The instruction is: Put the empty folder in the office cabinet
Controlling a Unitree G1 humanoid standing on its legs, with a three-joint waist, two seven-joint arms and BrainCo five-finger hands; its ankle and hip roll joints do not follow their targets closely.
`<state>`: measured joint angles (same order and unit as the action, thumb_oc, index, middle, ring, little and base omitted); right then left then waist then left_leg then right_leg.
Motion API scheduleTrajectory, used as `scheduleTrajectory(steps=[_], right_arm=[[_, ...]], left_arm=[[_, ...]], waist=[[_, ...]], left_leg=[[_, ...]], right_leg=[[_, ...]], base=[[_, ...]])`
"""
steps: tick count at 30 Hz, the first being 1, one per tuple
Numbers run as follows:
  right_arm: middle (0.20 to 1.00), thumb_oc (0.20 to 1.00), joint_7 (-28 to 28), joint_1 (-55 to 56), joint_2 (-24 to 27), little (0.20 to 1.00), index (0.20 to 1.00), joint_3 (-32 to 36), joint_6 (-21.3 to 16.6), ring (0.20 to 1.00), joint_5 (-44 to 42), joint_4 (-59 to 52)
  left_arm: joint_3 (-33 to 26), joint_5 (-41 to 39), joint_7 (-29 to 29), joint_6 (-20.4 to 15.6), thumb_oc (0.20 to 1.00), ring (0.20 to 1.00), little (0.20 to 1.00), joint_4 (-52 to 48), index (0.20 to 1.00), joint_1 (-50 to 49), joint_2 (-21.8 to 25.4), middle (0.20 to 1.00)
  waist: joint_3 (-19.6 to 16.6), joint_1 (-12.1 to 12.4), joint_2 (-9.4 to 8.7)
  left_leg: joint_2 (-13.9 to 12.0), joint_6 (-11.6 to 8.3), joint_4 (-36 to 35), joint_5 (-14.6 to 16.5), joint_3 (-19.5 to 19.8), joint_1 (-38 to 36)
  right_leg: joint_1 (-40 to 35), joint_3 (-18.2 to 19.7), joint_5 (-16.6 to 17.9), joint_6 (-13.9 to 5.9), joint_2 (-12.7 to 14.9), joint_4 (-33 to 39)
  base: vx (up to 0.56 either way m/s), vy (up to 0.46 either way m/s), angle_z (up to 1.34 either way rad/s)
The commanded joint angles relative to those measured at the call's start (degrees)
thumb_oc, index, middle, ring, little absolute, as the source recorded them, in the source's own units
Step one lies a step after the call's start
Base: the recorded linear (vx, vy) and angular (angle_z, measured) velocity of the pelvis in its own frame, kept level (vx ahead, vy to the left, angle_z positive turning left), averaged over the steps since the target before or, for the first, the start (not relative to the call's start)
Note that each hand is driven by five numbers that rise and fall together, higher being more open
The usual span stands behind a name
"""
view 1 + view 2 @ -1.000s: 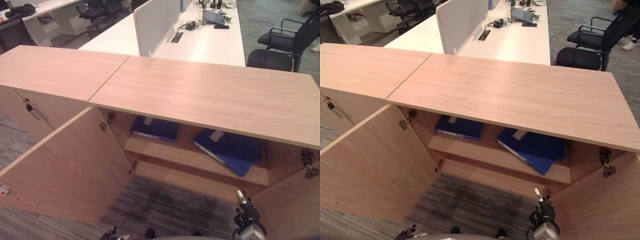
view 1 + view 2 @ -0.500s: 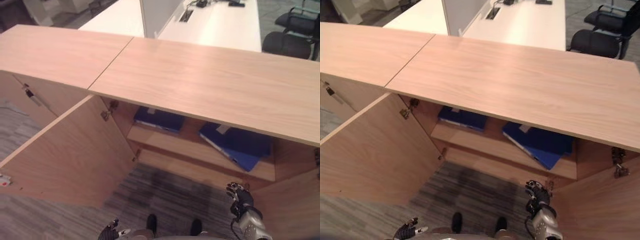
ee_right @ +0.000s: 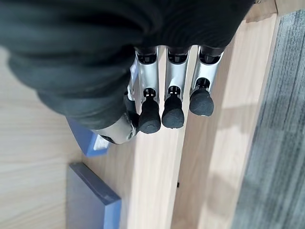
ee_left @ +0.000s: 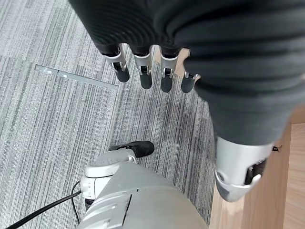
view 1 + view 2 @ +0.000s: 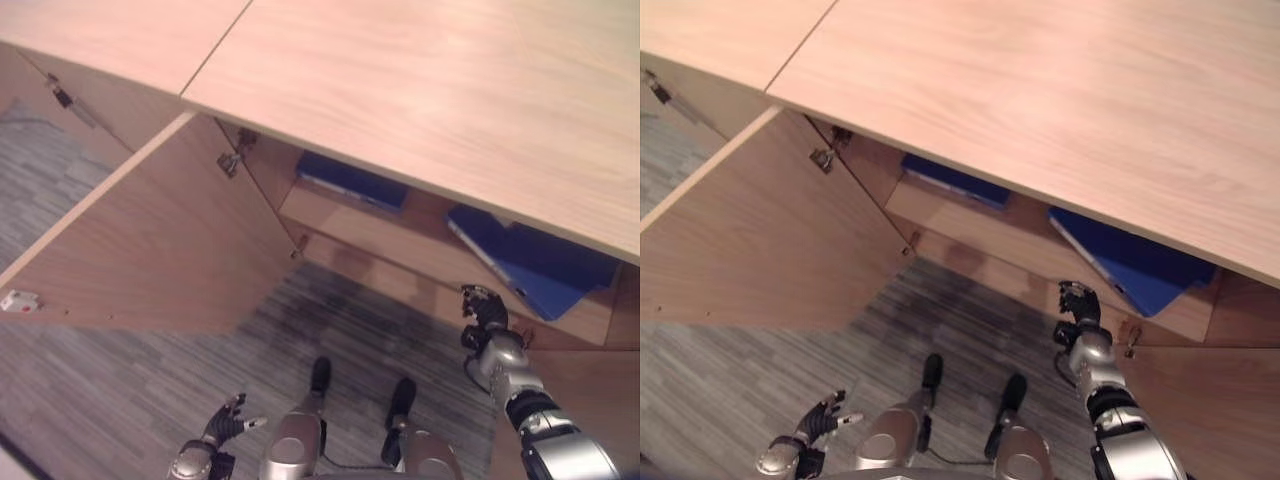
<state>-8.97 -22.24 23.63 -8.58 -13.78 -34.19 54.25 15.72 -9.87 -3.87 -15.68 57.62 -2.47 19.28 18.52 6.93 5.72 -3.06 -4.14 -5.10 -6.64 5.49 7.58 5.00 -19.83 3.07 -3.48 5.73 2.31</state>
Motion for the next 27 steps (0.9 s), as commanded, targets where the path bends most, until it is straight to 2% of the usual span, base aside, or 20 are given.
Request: scheduleTrajectory(steps=[1, 5, 12, 17, 25, 26, 27], right_arm=[[0.2, 0.2, -0.9, -1.9, 2.7, 0.2, 0.2, -1.2, -1.9, 0.2, 0.4, -0.5], [0.2, 0.2, -1.4, -4.3, 3.8, 0.2, 0.2, -1.5, -1.9, 0.2, 0.3, 0.6], [0.2, 0.2, -2.2, -12.1, 6.8, 0.2, 0.2, -1.8, -1.3, 0.2, -1.1, 6.9], [0.2, 0.2, -2.5, -14.5, 7.9, 0.2, 0.2, -1.8, -0.9, 0.2, -1.3, 9.4], [0.2, 0.2, -3.3, -18.5, 11.8, 0.2, 0.2, -1.4, -0.1, 0.2, -1.6, 13.4], [0.2, 0.2, -3.5, -19.6, 13.3, 0.2, 0.2, -1.2, 0.3, 0.2, -1.8, 14.7], [0.2, 0.2, -3.4, -19.6, 13.3, 0.2, 0.2, -1.2, 0.3, 0.2, -1.8, 14.7]], left_arm=[[2.3, -2.6, -0.1, -1.7, 1.0, 1.0, 1.0, -0.8, 1.0, 1.1, 2.7, 1.0], [3.3, -2.9, -0.2, -1.8, 1.0, 1.0, 1.0, -1.7, 1.0, 1.1, 2.7, 1.0], [6.8, -5.4, -0.9, -2.1, 1.0, 1.0, 1.0, -5.0, 1.0, 1.3, 2.4, 1.0], [7.5, -6.4, -1.2, -1.9, 1.0, 1.0, 1.0, -5.9, 1.0, 1.5, 2.1, 1.0], [9.9, -8.2, -1.5, -2.0, 1.0, 1.0, 1.0, -8.8, 1.0, 2.1, 2.0, 1.0], [10.8, -8.6, -1.8, -1.9, 1.0, 1.0, 1.0, -9.9, 1.0, 2.0, 2.0, 1.0], [10.8, -8.6, -1.8, -1.9, 1.0, 1.0, 1.0, -10.0, 1.0, 2.0, 2.0, 1.0]], waist=[[-0.8, 0.7, -1.49], [-0.4, 1.0, -0.97], [1.9, 2.2, 1.5], [2.7, 2.5, 2.37], [4.9, 2.9, 4.92], [5.5, 3.0, 5.86], [5.6, 3.0, 5.84]], left_leg=[[-1.1, -1.3, 0.7, 3.3, 0.0, -0.6], [-1.1, -1.19, 0.8, 3.2, 0.2, 0.0], [-0.6, -1.13, 0.9, 2.7, 0.7, 1.6], [-0.5, -1.13, 0.9, 2.6, 0.9, 2.3], [-0.1, -1.19, 1.1, 1.9, 1.4, 4.6], [0.1, -1.24, 1.1, 1.7, 1.5, 5.3], [0.1, -1.3, 1.1, 1.9, 1.4, 5.1]], right_leg=[[6.5, 4.3, -4.3, -6.44, 7.8, -12.1], [7.6, 4.4, -4.6, -6.52, 8.2, -13.4], [9.8, 4.2, -4.9, -6.63, 8.9, -14.9], [10.9, 4.2, -5.1, -6.66, 9.0, -15.7], [14.4, 4.4, -5.5, -6.71, 9.8, -18.0], [15.4, 4.4, -5.7, -6.73, 10.2, -18.7], [15.4, 4.4, -6.3, -6.74, 10.2, -19.1]], base=[[0.0, 0.0, 0.0], [-0.01, 0.007, 0.03], [-0.01, 0.005, 0.01], [-0.01, 0.0, 0.0], [-0.04, 0.011, 0.04], [-0.02, 0.007, 0.03], [-0.04, 0.022, 0.04]])
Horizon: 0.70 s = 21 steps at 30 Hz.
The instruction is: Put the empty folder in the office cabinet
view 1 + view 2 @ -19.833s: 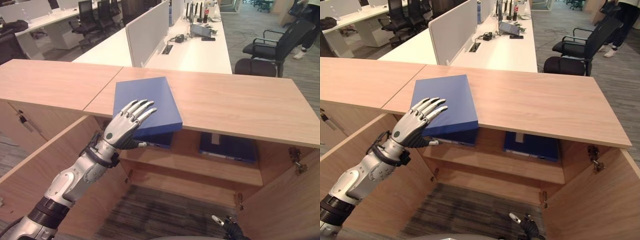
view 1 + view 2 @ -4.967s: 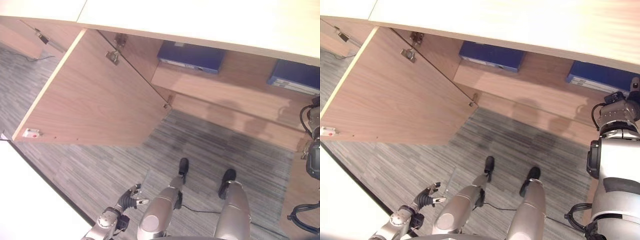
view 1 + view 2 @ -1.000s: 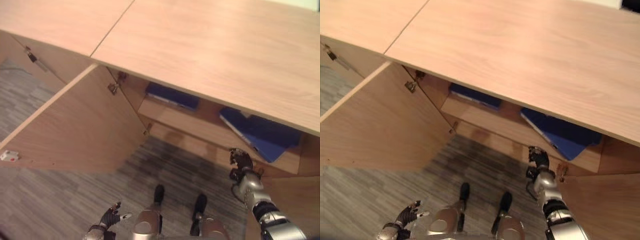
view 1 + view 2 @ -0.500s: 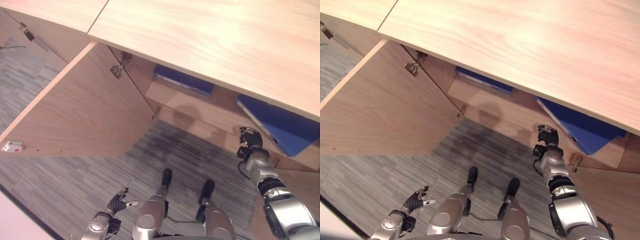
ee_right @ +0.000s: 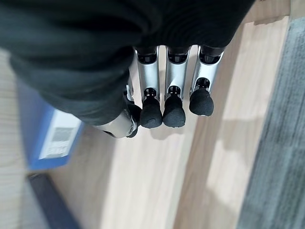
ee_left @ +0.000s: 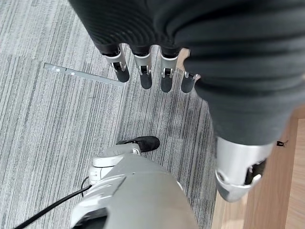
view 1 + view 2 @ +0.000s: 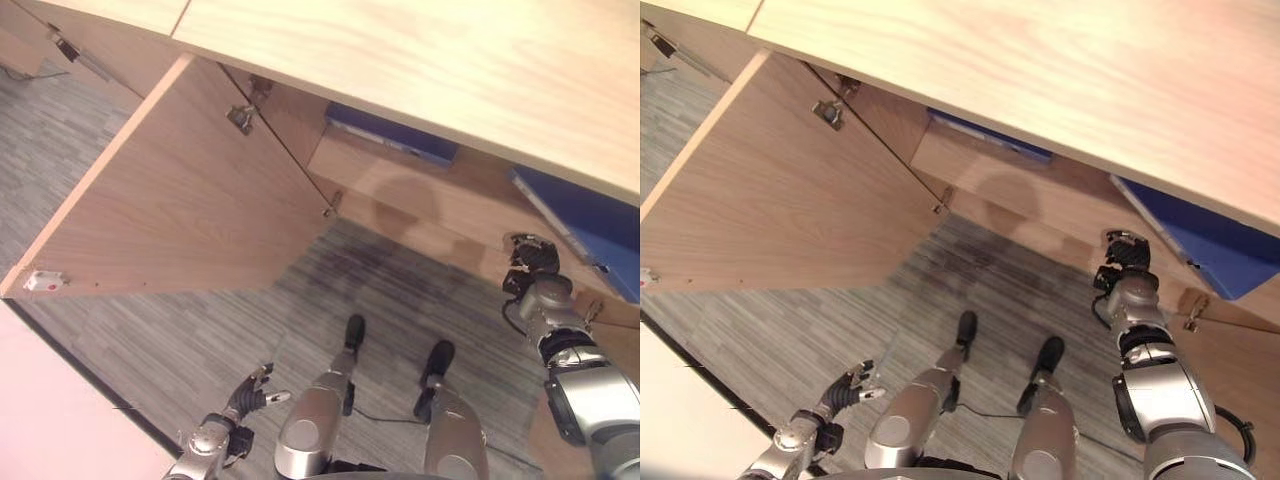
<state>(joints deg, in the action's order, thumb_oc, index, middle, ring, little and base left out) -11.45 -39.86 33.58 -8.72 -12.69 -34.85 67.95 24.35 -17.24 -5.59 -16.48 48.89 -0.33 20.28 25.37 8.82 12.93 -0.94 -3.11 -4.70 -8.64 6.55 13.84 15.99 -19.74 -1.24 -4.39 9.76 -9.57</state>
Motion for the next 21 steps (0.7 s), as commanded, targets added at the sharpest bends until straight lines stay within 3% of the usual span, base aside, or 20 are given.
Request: scheduleTrajectory(steps=[1, 13, 21], right_arm=[[0.2, 0.2, -0.9, -2.4, 3.8, 0.2, 0.2, -1.1, -0.7, 0.2, -1.1, 1.4], [0.2, 0.2, -1.4, -7.5, 10.9, 0.2, 0.2, -2.0, 0.1, 0.2, -0.2, 4.1], [0.2, 0.2, -1.7, -8.2, 12.3, 0.2, 0.2, -1.0, -0.5, 0.2, -2.0, 3.7]], left_arm=[[2.4, -1.4, -0.3, -1.1, 1.0, 1.0, 1.0, -1.7, 1.0, -0.1, 1.0, 1.0], [5.1, -2.9, -1.4, -0.7, 1.0, 1.0, 1.0, -5.2, 1.0, -0.8, 1.1, 1.0], [5.5, -2.7, -2.0, -0.2, 1.0, 1.0, 1.0, -5.3, 1.0, -1.6, 0.6, 1.0]], waist=[[-1.1, 1.2, -0.95], [0.6, 1.2, 2.32], [0.3, 0.7, 2.57]], left_leg=[[-1.9, -2.29, 0.6, 3.6, 0.5, -0.7], [-1.0, -2.56, 0.4, 3.2, 0.8, 1.5], [-0.9, -2.66, 0.3, 3.3, 0.9, 1.5]], right_leg=[[4.7, 4.3, -1.5, -5.83, 6.2, -6.9], [9.0, 4.7, -2.6, -5.95, 7.5, -10.0], [9.3, 4.6, -2.8, -5.86, 7.5, -10.2]], base=[[-0.01, 0.013, 0.06], [-0.02, 0.021, 0.06], [0.01, -0.002, 0.02]])
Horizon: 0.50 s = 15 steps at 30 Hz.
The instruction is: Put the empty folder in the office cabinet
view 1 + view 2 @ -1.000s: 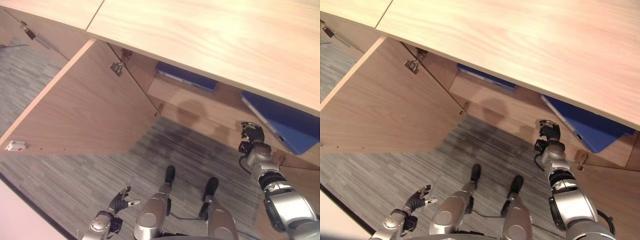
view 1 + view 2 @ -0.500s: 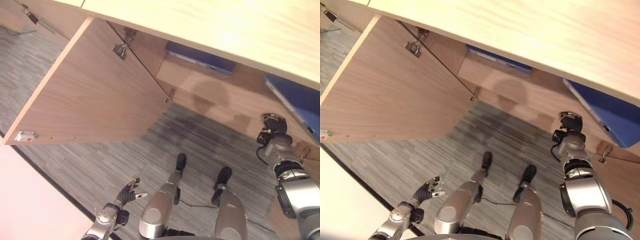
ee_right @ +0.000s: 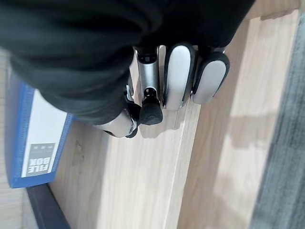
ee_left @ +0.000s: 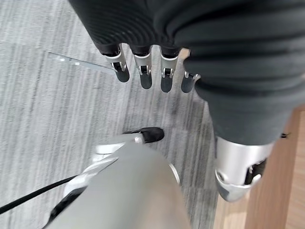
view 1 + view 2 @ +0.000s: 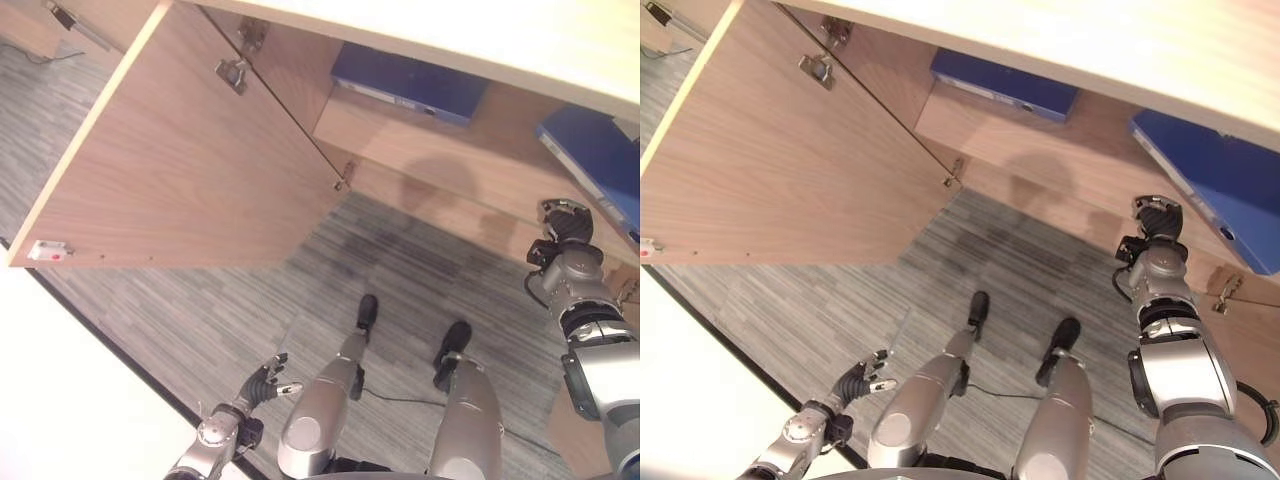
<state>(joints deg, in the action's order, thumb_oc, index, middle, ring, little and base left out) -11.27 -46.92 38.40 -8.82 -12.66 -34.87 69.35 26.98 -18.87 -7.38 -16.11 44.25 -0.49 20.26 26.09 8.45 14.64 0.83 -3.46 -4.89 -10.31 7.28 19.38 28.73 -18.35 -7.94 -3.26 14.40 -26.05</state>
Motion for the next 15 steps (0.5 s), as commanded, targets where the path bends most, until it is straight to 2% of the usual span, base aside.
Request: scheduleTrajectory(steps=[1, 9, 15], right_arm=[[0.2, 0.2, -2.0, -0.9, 7.5, 0.2, 0.2, -0.5, -0.7, 0.2, -2.3, 2.0], [0.2, 0.2, -1.9, -1.2, 10.0, 0.2, 0.2, 1.5, -1.4, 0.2, -5.2, 2.6], [0.2, 0.2, -1.1, -1.0, 12.4, 0.2, 0.2, 3.5, -2.7, 0.2, -9.5, 0.4]], left_arm=[[2.7, -1.1, -0.3, -0.5, 1.0, 1.0, 1.0, -0.6, 1.0, -1.6, 0.6, 1.0], [2.4, -1.5, -0.7, -0.1, 1.0, 1.0, 1.0, -0.6, 1.0, -1.8, 1.0, 1.0], [1.3, -1.5, -1.1, 0.4, 1.0, 1.0, 1.0, 0.4, 1.0, -2.1, 1.4, 1.0]], waist=[[-0.5, 1.0, 0.77], [-1.6, 0.5, -0.41], [-2.9, -0.2, -2.0]], left_leg=[[-2.7, -2.32, 0.4, 5.1, 0.3, -4.2], [-2.8, -2.4, 0.4, 5.7, 0.5, -5.1], [-3.3, -2.49, 0.4, 6.2, 0.7, -6.4]], right_leg=[[-3.5, 3.1, 3.9, -6.98, 2.9, 6.3], [-4.6, 2.8, 3.4, -6.79, 2.5, 6.4], [-6.1, 3.1, 3.2, -6.76, 1.9, 6.8]], base=[[0.0, 0.0, 0.0], [0.0, 0.0, 0.0], [0.03, -0.023, 0.08]])
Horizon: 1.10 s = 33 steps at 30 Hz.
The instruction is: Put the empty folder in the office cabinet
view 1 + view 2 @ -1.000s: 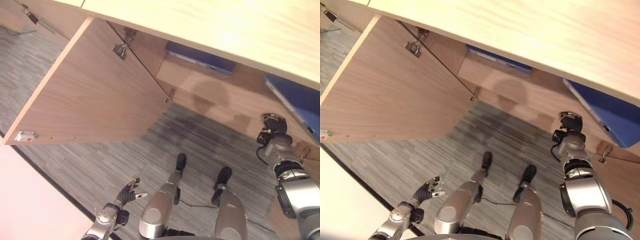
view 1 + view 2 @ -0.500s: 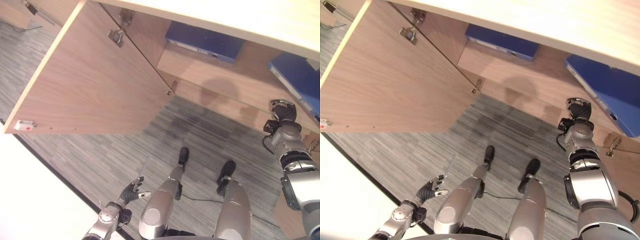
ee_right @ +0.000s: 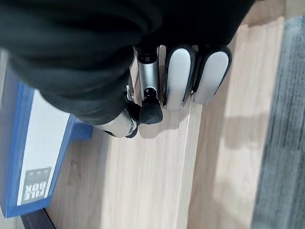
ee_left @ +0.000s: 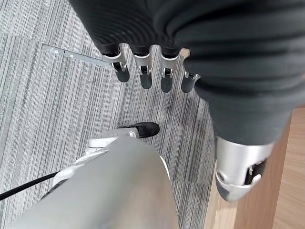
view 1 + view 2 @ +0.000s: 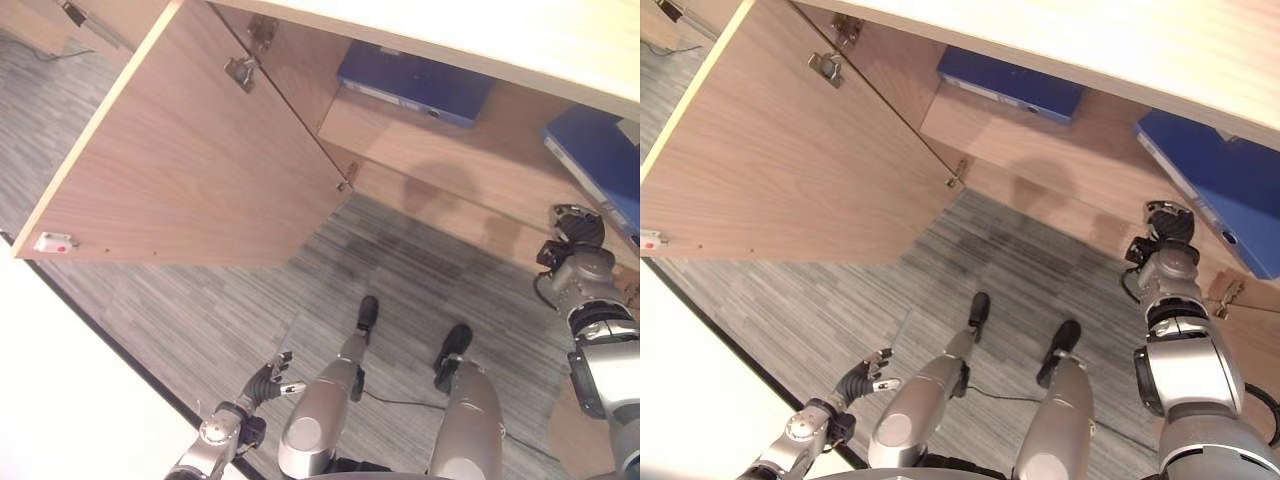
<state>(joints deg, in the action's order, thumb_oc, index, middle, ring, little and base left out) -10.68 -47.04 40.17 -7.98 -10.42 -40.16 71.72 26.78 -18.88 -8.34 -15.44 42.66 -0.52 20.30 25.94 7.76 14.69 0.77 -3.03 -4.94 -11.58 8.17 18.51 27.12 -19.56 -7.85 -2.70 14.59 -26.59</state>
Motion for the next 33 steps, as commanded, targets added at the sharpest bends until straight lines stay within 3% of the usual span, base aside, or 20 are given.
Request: scheduleTrajectory(steps=[1, 5, 12, 18, 22, 25, 33], right_arm=[[0.2, 0.2, -1.5, -0.7, 10.5, 0.2, 0.2, 2.8, -5.4, 0.2, -4.8, -3.0], [0.2, 0.2, -1.7, 3.3, 6.4, 0.2, 0.2, 5.1, -8.8, 0.2, -7.3, -12.5], [0.2, 0.2, -1.8, 5.2, 3.0, 0.2, 0.2, 5.5, -8.1, 0.2, -5.9, -12.4], [0.2, 0.2, -1.4, 4.2, 3.2, 0.2, 0.2, 4.6, -7.3, 0.2, -6.0, -9.9], [0.2, 0.2, -1.2, 6.8, 0.2, 0.2, 0.2, 3.5, -7.4, 0.2, -4.2, -13.3], [0.2, 0.2, -1.1, 5.4, -0.5, 0.2, 0.2, 2.5, -6.1, 0.2, -3.3, -9.1], [0.2, 0.2, -1.6, 0.7, 2.5, 0.2, 0.2, 1.6, -3.7, 0.2, -2.6, -1.3]], left_arm=[[1.3, -1.4, -0.2, -0.3, 1.0, 1.0, 1.0, 2.4, 1.0, -2.1, 1.3, 1.0], [-1.0, -1.6, 0.4, 0.0, 1.0, 1.0, 1.0, 4.5, 1.0, -2.4, 0.5, 1.0], [-1.9, -1.6, 0.8, 0.0, 1.0, 1.0, 1.0, 4.9, 1.0, -2.6, 0.9, 1.0], [-1.7, -1.7, 0.6, 0.0, 1.0, 1.0, 1.0, 4.9, 1.0, -3.2, 1.3, 1.0], [-2.2, -1.5, 0.9, 0.1, 1.0, 1.0, 1.0, 4.7, 1.0, -3.3, 1.0, 1.0], [-1.5, -1.4, 0.9, -0.1, 1.0, 1.0, 1.0, 4.2, 1.0, -3.1, 1.3, 1.0], [0.4, -2.1, 0.4, 0.2, 1.0, 1.0, 1.0, 3.4, 1.0, -3.1, 1.9, 1.0]], waist=[[-2.9, 0.4, -2.29], [-3.5, -0.7, -4.15], [-3.8, -1.0, -5.43], [-3.8, -0.5, -5.26], [-3.6, -0.6, -5.46], [-3.4, 0.0, -5.42], [-2.8, 1.0, -4.26]], left_leg=[[-3.3, -2.93, 0.4, 7.6, -0.2, -5.7], [-3.8, -2.95, 0.4, 8.1, -0.5, -6.7], [-4.3, -2.66, 0.5, 8.1, -0.5, -7.1], [-4.0, -2.51, 0.4, 7.9, -0.5, -7.1], [-4.0, -2.47, 0.5, 7.7, -0.5, -6.9], [-3.7, -2.44, 0.4, 7.6, -0.4, -6.6], [-3.1, -2.45, 0.3, 7.7, -0.5, -6.5]], right_leg=[[-4.7, 4.3, 3.2, -7.33, 1.6, 7.5], [-5.9, 4.6, 3.4, -7.39, 0.8, 8.1], [-6.6, 4.7, 4.4, -7.53, 0.4, 8.9], [-6.9, 4.8, 4.7, -7.53, 0.4, 9.3], [-6.9, 4.6, 4.9, -7.44, 0.3, 9.5], [-6.9, 4.4, 5.3, -7.62, 0.6, 9.8], [-6.6, 4.3, 4.9, -7.74, 1.2, 9.5]], base=[[0.0, 0.0, 0.0], [0.01, -0.016, -0.05], [-0.01, 0.006, -0.06], [0.0, 0.008, -0.02], [-0.01, 0.002, 0.01], [-0.02, 0.009, 0.02], [0.0, 0.0, 0.0]])
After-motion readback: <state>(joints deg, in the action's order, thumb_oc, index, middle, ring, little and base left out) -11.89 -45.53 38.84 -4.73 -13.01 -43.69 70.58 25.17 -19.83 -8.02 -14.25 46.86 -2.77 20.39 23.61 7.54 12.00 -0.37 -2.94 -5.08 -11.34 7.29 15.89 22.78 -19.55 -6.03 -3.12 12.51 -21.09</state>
